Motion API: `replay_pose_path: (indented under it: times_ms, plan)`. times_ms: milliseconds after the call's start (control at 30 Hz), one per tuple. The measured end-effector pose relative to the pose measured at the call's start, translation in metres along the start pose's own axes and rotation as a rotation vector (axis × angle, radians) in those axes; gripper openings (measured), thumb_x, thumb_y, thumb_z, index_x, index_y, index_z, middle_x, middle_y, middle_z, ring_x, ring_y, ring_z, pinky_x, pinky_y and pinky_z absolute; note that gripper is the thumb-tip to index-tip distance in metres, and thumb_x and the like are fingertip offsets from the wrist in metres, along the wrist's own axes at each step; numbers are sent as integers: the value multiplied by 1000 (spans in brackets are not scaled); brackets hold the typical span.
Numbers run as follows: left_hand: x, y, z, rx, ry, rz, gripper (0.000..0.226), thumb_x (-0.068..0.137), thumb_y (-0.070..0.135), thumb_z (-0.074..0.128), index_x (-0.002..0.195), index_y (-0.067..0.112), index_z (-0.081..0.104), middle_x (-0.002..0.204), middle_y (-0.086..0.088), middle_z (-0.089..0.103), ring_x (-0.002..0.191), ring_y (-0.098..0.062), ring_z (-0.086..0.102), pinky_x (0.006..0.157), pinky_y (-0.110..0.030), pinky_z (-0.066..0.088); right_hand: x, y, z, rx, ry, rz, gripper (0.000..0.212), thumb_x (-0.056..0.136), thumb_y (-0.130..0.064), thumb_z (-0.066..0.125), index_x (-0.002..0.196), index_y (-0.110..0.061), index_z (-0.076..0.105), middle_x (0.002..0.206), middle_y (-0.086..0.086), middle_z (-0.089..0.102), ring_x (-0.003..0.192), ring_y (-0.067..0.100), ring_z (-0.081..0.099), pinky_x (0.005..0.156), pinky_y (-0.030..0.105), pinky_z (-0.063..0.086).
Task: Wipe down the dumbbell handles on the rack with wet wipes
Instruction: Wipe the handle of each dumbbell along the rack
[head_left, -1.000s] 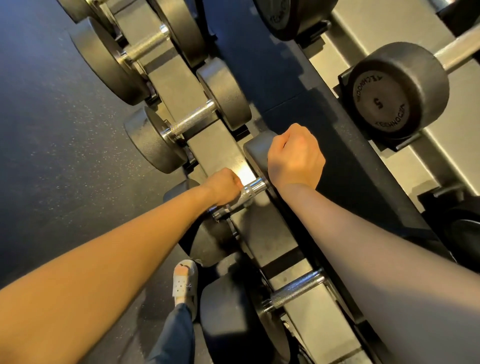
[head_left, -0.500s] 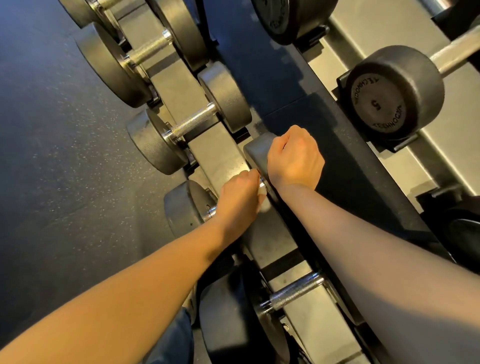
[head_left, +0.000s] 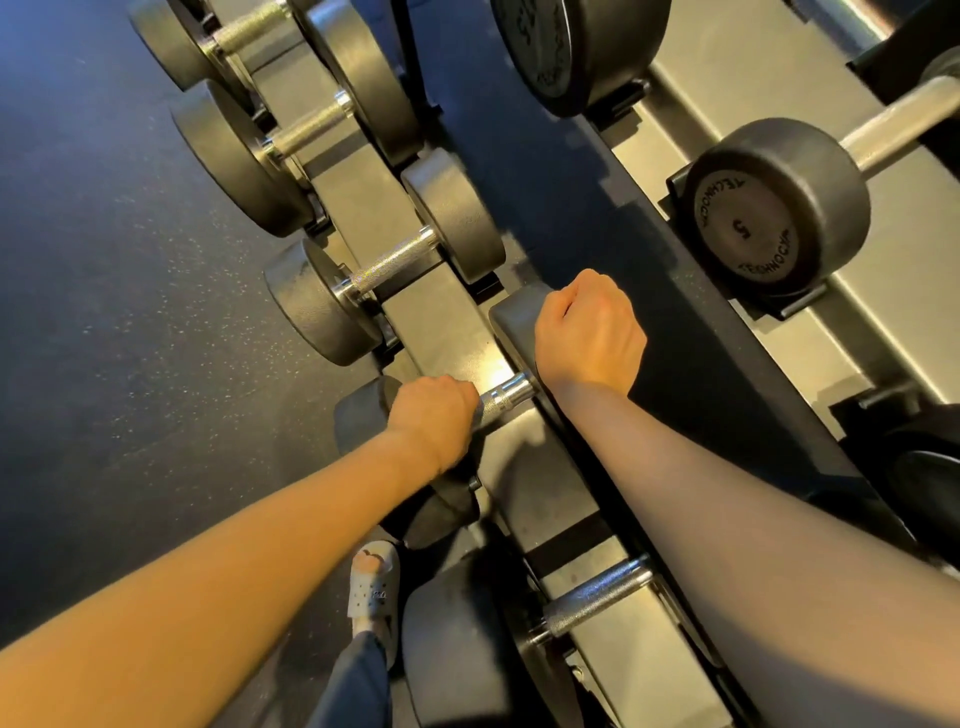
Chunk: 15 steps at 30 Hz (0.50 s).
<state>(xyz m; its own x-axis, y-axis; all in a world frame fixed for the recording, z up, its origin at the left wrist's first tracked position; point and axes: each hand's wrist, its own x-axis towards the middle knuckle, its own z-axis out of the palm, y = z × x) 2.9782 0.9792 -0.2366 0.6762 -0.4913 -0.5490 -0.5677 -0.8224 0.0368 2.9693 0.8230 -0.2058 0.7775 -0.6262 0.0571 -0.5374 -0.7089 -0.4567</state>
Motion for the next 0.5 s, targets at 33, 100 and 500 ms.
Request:
replay_pose_path:
  times_ms: [33, 100, 500]
  plan:
    - [7, -5, -5, -185, -15, 4, 21, 88, 24, 77, 103, 11, 70, 86, -4, 67, 81, -21, 65, 68, -31, 47, 0, 0, 0, -5, 2, 2, 21, 99, -24, 45, 85, -15, 57, 77, 2, 56, 69, 18, 58, 60, 42, 56]
    - [21, -12, -14, -636, -55, -52, 18, 84, 24, 84, 87, 10, 73, 83, -4, 70, 80, -17, 66, 67, -28, 49, 1, 1, 0, -20, 3, 1, 21, 99, -24, 45, 86, -15, 58, 78, 2, 57, 70, 18, 58, 60, 40, 55]
    - [18, -23, -13, -346, -137, 83, 21, 84, 33, 79, 81, 26, 60, 75, 6, 59, 75, -16, 60, 60, -27, 41, 1, -3, -1, -27, 7, 7, 20, 100, -23, 47, 84, -16, 56, 77, 1, 56, 70, 17, 59, 63, 40, 57]
